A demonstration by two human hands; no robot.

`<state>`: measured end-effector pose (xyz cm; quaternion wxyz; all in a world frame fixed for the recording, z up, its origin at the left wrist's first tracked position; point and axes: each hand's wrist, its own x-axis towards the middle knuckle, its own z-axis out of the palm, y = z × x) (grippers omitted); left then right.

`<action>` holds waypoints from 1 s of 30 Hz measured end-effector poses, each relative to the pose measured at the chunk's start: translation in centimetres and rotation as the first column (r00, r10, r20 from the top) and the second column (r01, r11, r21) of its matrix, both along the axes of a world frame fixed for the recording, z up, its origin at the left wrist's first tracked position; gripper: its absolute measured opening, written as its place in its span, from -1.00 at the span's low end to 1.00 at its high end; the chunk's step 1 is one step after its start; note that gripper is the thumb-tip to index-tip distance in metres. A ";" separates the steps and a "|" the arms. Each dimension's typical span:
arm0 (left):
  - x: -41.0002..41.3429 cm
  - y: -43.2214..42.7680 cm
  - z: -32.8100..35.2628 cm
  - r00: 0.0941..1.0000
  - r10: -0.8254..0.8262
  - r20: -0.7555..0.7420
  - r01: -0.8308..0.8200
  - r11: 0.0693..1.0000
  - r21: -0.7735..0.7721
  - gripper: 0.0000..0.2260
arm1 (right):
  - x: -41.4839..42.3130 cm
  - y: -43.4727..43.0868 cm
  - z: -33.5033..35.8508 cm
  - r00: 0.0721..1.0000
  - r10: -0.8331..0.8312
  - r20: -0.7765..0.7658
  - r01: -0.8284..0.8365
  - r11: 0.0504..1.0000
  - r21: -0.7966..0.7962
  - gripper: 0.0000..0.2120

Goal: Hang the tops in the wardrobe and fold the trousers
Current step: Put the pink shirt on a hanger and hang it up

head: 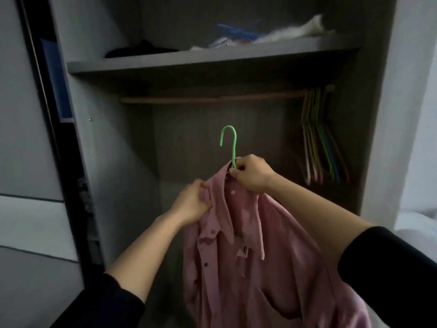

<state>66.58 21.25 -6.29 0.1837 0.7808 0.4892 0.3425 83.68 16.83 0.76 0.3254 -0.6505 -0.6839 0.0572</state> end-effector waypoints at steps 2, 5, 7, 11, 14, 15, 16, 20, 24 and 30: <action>-0.6 3.4 2.0 0.998 0.061 0.006 -0.061 0.996 0.058 -0.60 | -1.2 3.4 1.2 1.000 0.016 -0.001 -0.016 1.000 0.021 -0.71; -1.3 7.5 4.2 0.994 0.097 -0.041 -0.091 0.987 0.129 -0.63 | -3.1 7.8 2.9 0.999 0.033 0.025 -0.034 0.998 0.044 -0.71; -2.1 10.2 5.7 0.990 0.131 -0.057 -0.120 0.979 0.165 -0.63 | -4.3 10.6 3.9 0.999 0.037 0.024 -0.039 0.997 0.061 -0.77; -4.5 15.4 8.8 0.981 0.174 -0.080 -0.155 0.966 0.206 -0.57 | -6.7 16.0 5.3 1.000 0.024 -0.011 -0.022 0.995 0.102 -0.81; -6.8 19.3 11.2 0.973 0.207 -0.104 -0.172 0.946 0.274 -0.56 | -8.4 19.9 6.2 0.998 0.004 -0.056 0.003 0.992 0.125 -0.85; -7.7 20.7 11.9 0.971 0.222 -0.092 -0.186 0.937 0.296 -0.56 | -9.0 21.3 6.6 0.997 -0.001 -0.075 0.012 0.990 0.139 -0.86; -8.6 22.2 12.7 0.970 0.231 -0.076 -0.196 0.928 0.315 -0.55 | -9.7 22.6 7.1 0.995 -0.005 -0.096 0.019 0.988 0.154 -0.87; -12.2 28.2 16.0 0.957 0.280 -0.078 -0.230 0.895 0.382 -0.50 | -12.4 28.0 10.0 0.987 -0.016 -0.160 0.051 0.976 0.213 -0.80; -15.8 33.3 18.5 0.932 0.347 -0.103 -0.267 0.851 0.451 -0.46 | -15.8 33.5 12.1 0.987 0.006 -0.158 0.029 0.976 0.214 -0.75; -18.9 39.3 19.7 0.855 0.513 -0.082 -0.409 0.762 0.502 -0.52 | -20.8 39.4 12.4 0.977 0.027 -0.211 0.029 0.967 0.255 -0.91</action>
